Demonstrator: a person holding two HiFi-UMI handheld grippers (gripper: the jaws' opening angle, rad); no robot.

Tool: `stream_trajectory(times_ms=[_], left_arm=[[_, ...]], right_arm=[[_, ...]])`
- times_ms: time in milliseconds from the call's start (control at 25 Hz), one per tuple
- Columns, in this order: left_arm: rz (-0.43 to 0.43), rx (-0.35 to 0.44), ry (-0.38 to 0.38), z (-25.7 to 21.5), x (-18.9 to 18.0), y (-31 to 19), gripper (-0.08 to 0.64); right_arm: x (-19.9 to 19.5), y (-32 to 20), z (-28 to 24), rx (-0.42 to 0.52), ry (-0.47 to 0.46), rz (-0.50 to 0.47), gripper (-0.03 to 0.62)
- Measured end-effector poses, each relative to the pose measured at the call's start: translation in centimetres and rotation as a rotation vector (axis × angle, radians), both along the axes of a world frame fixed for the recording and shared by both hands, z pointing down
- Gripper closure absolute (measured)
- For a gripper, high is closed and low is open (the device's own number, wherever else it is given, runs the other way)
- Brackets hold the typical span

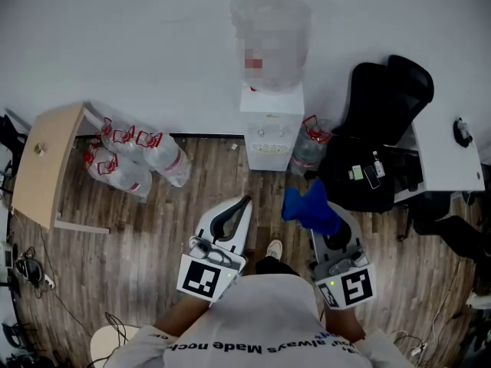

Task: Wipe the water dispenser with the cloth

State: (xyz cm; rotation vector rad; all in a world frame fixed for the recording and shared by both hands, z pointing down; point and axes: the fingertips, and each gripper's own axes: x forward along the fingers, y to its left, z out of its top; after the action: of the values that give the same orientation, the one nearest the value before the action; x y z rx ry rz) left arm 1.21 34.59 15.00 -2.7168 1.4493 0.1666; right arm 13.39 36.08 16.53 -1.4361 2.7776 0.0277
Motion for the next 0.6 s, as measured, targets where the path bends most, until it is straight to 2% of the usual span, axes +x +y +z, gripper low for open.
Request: stream_trajectory(times_ms=[320,600], left_arm=[[-0.028,-0.008,-0.007,0.2,3.2,-5.5,0.540],[-0.073,-0.047,-0.014,1.5,3.1,-8.2,0.540]], right_arm=[[3.4,-5.6,0.4,-0.011,-0.006,-0.028,0.506],[3.7,-8.9,1.5,-0.035,-0.007,-0.056,0.506]])
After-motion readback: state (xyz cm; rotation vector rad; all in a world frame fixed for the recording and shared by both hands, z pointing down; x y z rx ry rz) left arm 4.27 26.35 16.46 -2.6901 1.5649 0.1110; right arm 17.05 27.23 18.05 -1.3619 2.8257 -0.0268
